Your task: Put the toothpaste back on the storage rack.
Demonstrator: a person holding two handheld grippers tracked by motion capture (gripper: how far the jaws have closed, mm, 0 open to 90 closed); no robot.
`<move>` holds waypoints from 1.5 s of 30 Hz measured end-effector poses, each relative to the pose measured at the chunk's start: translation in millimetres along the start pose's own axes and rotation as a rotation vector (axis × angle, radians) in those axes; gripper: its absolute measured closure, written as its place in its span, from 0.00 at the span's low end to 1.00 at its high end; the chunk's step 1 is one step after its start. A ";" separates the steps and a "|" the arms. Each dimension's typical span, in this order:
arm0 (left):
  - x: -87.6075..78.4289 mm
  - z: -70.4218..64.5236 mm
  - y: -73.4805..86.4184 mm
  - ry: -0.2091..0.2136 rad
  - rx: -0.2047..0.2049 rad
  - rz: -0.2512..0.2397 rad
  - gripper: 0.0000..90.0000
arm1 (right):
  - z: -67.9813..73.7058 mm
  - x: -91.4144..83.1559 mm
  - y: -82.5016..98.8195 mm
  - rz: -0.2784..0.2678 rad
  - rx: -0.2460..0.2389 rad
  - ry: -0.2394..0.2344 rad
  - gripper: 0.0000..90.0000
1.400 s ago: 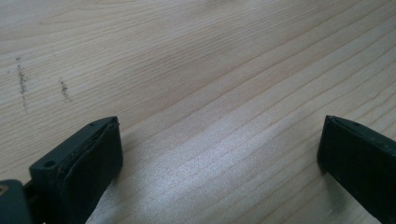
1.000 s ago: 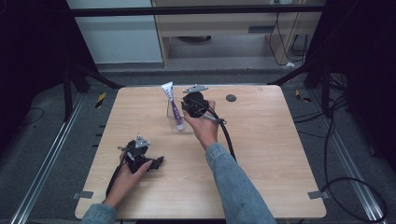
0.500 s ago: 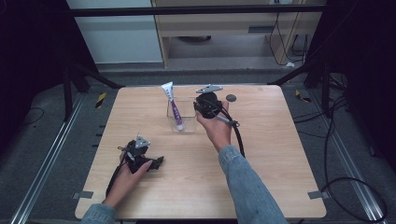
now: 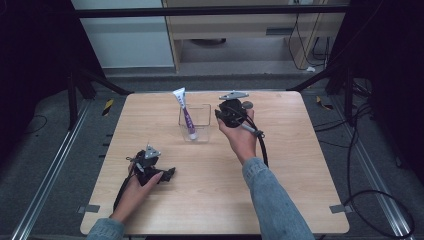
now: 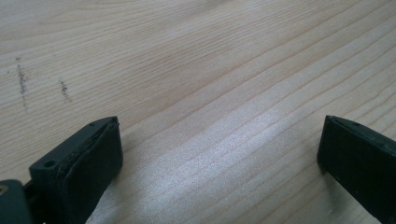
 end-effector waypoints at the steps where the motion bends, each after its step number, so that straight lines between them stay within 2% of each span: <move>1: 0.0 0.0 0.0 0.000 0.000 0.000 0.00 | -0.6 -1.1 -0.2 0.000 0.000 -0.001 0.82; 7: 0.0 0.0 0.0 0.000 0.000 0.000 0.00 | -3.7 -6.0 0.0 0.002 -0.002 -0.001 0.79; 12: 0.0 0.0 0.0 0.000 0.000 0.000 0.00 | -8.7 -10.7 1.1 -0.002 0.004 -0.001 0.73; 16: 0.0 0.0 0.0 0.000 0.000 0.000 0.00 | -12.8 -13.9 3.4 -0.004 0.011 0.001 0.64; 21: 0.0 0.0 0.0 0.000 0.000 0.000 0.00 | -20.1 -17.0 8.2 -0.008 0.048 -0.002 0.47; 27: 0.0 0.0 0.0 0.000 0.000 0.000 0.00 | -29.5 -20.2 13.6 -0.025 0.061 -0.016 0.34; 33: 0.0 0.0 0.0 0.000 0.000 0.000 0.00 | -39.1 -23.5 19.1 -0.024 0.067 -0.016 0.26; 42: 0.0 -0.1 0.0 0.000 0.000 0.000 0.00 | -50.5 -28.8 34.2 -0.008 0.024 -0.016 0.15; 45: -0.1 -0.3 0.1 0.000 0.001 -0.001 0.00 | -56.4 -31.2 39.6 0.004 0.015 0.004 0.15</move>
Point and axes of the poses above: each handheld gripper's, and its own axes: x roughly forward along the jaws, y roughly out of its underside, z roughly to its left, the point moved 6 cm from there along x, roughly forward along the jaws
